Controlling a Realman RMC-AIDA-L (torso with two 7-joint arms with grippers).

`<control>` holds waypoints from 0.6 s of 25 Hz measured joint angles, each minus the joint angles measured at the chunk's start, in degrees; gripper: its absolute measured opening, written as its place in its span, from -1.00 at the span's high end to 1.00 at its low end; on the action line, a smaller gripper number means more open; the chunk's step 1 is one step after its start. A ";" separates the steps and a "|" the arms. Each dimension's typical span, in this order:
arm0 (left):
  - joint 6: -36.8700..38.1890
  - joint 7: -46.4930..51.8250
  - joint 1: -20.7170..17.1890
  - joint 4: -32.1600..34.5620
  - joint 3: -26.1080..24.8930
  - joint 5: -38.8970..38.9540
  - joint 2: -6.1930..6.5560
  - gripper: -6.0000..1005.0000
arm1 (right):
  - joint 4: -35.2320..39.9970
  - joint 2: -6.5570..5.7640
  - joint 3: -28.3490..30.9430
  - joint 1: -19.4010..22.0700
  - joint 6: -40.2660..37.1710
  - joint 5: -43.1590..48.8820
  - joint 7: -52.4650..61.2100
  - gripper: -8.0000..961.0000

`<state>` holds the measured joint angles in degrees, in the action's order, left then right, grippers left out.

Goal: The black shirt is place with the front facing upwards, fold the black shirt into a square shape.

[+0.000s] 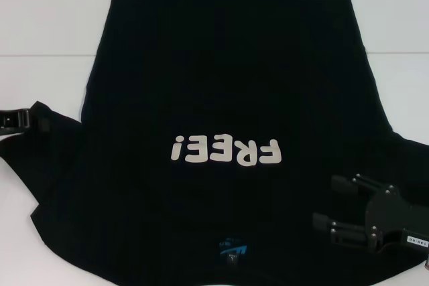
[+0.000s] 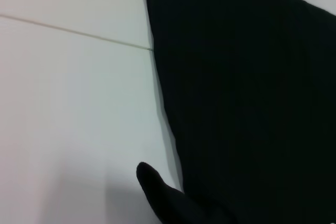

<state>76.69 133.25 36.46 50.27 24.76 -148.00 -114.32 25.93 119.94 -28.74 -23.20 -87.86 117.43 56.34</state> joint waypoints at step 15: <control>4.77 5.73 2.71 8.17 3.17 -2.30 -0.59 0.98 | -0.09 0.02 -0.09 -0.28 -0.07 0.00 0.00 -0.89</control>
<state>81.46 138.97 39.17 58.44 27.94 -150.30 -114.91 25.84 119.97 -28.83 -23.48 -87.93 117.42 56.34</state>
